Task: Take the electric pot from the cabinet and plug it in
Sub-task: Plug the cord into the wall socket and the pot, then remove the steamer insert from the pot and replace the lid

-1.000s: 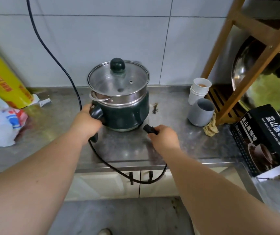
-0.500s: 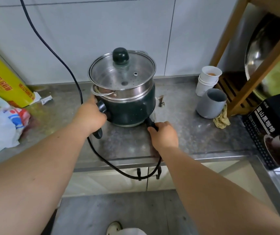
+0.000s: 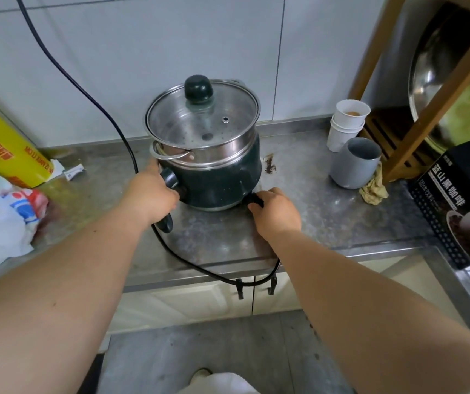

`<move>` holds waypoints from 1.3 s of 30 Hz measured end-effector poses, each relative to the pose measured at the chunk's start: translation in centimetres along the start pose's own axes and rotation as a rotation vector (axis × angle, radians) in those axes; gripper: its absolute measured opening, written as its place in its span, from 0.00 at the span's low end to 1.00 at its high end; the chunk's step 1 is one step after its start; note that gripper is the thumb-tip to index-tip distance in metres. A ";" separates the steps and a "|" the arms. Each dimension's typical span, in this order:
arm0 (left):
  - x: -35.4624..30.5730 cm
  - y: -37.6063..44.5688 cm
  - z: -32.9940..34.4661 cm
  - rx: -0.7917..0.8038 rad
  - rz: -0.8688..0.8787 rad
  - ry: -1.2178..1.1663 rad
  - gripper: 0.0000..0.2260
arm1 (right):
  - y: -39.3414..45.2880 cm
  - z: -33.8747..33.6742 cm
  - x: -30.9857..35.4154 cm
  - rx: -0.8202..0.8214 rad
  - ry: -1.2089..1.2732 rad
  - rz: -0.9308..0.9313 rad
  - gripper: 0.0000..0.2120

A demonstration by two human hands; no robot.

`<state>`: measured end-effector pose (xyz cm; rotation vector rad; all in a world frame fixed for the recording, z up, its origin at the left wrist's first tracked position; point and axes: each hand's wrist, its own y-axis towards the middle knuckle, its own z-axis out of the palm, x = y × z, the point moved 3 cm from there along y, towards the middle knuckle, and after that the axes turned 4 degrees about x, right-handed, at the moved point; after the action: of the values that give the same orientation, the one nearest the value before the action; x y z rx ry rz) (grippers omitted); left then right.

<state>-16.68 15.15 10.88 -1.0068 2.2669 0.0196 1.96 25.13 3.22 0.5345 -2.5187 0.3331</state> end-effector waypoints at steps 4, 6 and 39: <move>0.5 0.4 -0.4 0.034 0.017 0.014 0.32 | 0.3 -0.2 0.2 0.021 -0.021 -0.041 0.16; 0.8 0.6 -0.5 0.050 0.028 0.012 0.32 | 0.2 0.1 0.4 0.027 -0.012 -0.049 0.16; 0.3 0.0 -1.4 0.200 0.029 -0.041 0.37 | -2.8 -1.2 2.2 0.110 0.224 0.221 0.27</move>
<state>-17.63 14.52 11.82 -0.8608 2.1961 -0.1694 2.02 22.39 5.71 0.2428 -2.3531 0.5831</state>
